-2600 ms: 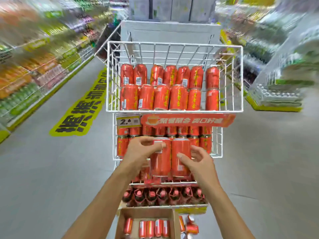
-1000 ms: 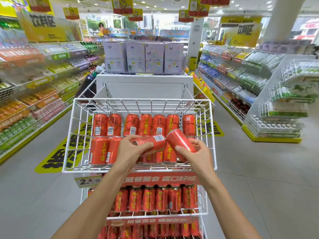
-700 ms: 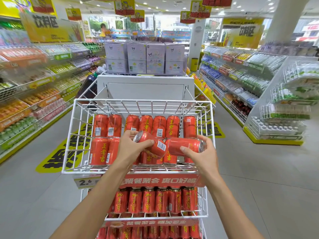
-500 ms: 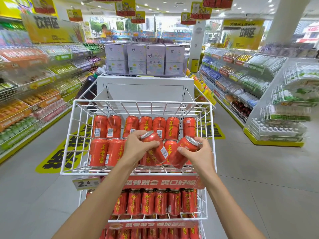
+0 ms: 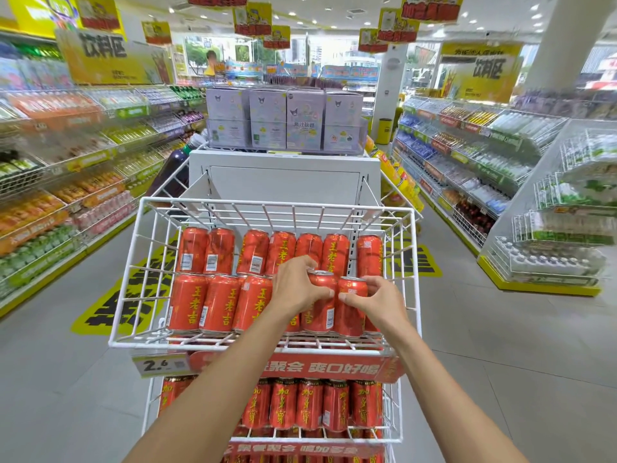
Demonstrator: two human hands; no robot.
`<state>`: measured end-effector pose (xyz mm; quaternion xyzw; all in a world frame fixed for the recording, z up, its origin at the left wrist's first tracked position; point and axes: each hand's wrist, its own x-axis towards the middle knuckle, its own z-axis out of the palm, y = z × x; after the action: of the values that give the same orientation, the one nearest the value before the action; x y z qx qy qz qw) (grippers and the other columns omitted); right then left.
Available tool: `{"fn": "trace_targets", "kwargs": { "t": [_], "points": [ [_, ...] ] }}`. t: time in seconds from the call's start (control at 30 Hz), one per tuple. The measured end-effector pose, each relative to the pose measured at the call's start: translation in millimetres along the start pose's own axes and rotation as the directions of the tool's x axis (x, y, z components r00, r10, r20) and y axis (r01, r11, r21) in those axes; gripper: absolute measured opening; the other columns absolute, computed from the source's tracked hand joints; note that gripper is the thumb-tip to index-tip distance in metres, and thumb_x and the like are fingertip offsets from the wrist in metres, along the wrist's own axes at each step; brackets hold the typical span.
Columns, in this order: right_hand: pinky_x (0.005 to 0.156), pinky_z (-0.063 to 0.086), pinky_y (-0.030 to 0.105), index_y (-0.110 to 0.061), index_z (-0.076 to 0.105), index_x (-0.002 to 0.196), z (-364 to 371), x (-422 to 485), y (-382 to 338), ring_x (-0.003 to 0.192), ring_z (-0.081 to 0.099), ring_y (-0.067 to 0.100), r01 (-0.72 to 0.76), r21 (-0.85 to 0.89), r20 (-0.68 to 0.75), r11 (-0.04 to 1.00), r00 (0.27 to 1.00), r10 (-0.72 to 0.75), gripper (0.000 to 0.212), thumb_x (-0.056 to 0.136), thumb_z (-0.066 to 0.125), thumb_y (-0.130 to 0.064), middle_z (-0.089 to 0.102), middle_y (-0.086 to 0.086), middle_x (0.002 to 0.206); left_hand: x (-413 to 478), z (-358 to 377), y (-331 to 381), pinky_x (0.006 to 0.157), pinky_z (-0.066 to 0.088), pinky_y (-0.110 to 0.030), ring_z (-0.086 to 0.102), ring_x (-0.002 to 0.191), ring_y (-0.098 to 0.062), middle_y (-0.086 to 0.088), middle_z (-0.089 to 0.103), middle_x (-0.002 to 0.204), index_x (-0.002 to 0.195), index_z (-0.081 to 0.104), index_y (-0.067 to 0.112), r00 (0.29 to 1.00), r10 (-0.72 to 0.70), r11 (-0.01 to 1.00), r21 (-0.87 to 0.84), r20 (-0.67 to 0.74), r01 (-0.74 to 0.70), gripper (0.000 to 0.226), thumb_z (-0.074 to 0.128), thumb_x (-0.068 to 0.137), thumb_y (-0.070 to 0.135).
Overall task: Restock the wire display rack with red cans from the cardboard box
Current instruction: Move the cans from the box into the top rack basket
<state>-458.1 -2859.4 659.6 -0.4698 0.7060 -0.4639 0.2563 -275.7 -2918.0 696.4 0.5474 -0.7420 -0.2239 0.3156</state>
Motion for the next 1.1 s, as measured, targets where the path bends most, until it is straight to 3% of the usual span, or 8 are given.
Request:
{"fn": "trace_targets", "kwargs": {
  "t": [0.13,0.27,0.47,0.6,0.8,0.93,1.1],
  "points": [
    [0.087,0.064,0.042,-0.018,0.072,0.118,-0.2,3.2,6.6,0.091,0.075,0.01,-0.018,-0.028,-0.002,0.999,1.0,0.018,0.057,0.07,0.096,-0.037,0.077,-0.008,0.101,1.1,9.3,6.5,0.075,0.049,-0.03,0.067,0.097,-0.02,-0.003,0.074,0.102,0.1,0.079,0.012,0.999,0.035,0.993,0.112,0.041,-0.04,0.046,0.094,0.066,0.039],
    [0.09,0.061,0.039,-0.013,0.074,0.124,1.4,9.0,5.1,0.09,0.072,0.011,-0.008,-0.08,-0.006,0.997,1.0,0.008,0.063,0.07,0.096,-0.035,0.074,-0.009,0.095,1.5,15.1,5.7,0.068,0.051,-0.039,0.065,0.079,-0.023,-0.007,0.07,0.081,0.078,0.074,0.007,0.998,0.03,0.986,0.163,0.062,-0.04,0.038,0.091,0.072,0.041],
    [0.099,0.058,0.043,-0.01,0.062,0.142,-1.7,14.6,5.9,0.111,0.069,0.02,0.003,-0.127,0.028,0.992,1.0,0.001,0.08,0.074,0.094,-0.037,0.072,0.005,0.126,7.0,21.3,4.9,0.076,0.057,-0.042,0.067,0.085,-0.024,-0.006,0.07,0.086,0.083,0.074,0.008,0.996,0.028,0.982,0.185,0.089,-0.044,0.035,0.088,0.075,0.038],
    [0.098,0.059,0.042,-0.008,0.061,0.141,-1.7,13.3,6.5,0.109,0.069,0.02,0.027,-0.137,0.028,0.99,0.999,-0.023,0.075,0.078,0.092,-0.035,0.072,0.005,0.125,8.8,24.4,2.8,0.073,0.056,-0.041,0.067,0.086,-0.026,-0.004,0.07,0.085,0.08,0.071,0.013,0.998,0.012,0.972,0.233,0.064,-0.027,0.037,0.088,0.074,0.045],
    [0.102,0.056,0.047,-0.007,0.061,0.143,1.9,15.6,7.4,0.118,0.068,0.026,0.025,-0.182,0.0,0.983,1.0,-0.026,0.079,0.078,0.092,-0.039,0.07,0.009,0.131,5.5,29.5,-0.6,0.056,0.039,-0.033,0.062,0.071,-0.026,0.001,0.056,0.069,0.063,0.046,0.019,1.0,0.021,0.953,0.303,-0.012,-0.016,0.053,0.088,0.074,0.05],
    [0.103,0.055,0.046,-0.008,0.064,0.139,4.1,15.2,9.6,0.119,0.067,0.026,0.03,-0.238,-0.035,0.971,0.999,-0.039,0.077,0.078,0.09,-0.045,0.07,0.009,0.13,4.2,30.7,1.6,0.057,0.043,-0.034,0.059,0.067,-0.023,0.003,0.052,0.067,0.063,0.046,0.019,0.998,0.063,0.936,0.349,-0.016,-0.053,0.053,0.087,0.076,0.049],
    [0.093,0.059,0.044,-0.012,0.07,0.123,6.2,14.0,9.8,0.104,0.069,0.024,0.04,-0.277,-0.064,0.96,0.996,-0.06,0.06,0.078,0.089,-0.046,0.072,0.007,0.117,2.5,30.4,2.7,0.055,0.04,-0.034,0.056,0.062,-0.021,0.001,0.053,0.065,0.063,0.049,0.017,0.997,0.083,0.936,0.345,-0.001,-0.078,0.05,0.087,0.078,0.045]
  ]
}}
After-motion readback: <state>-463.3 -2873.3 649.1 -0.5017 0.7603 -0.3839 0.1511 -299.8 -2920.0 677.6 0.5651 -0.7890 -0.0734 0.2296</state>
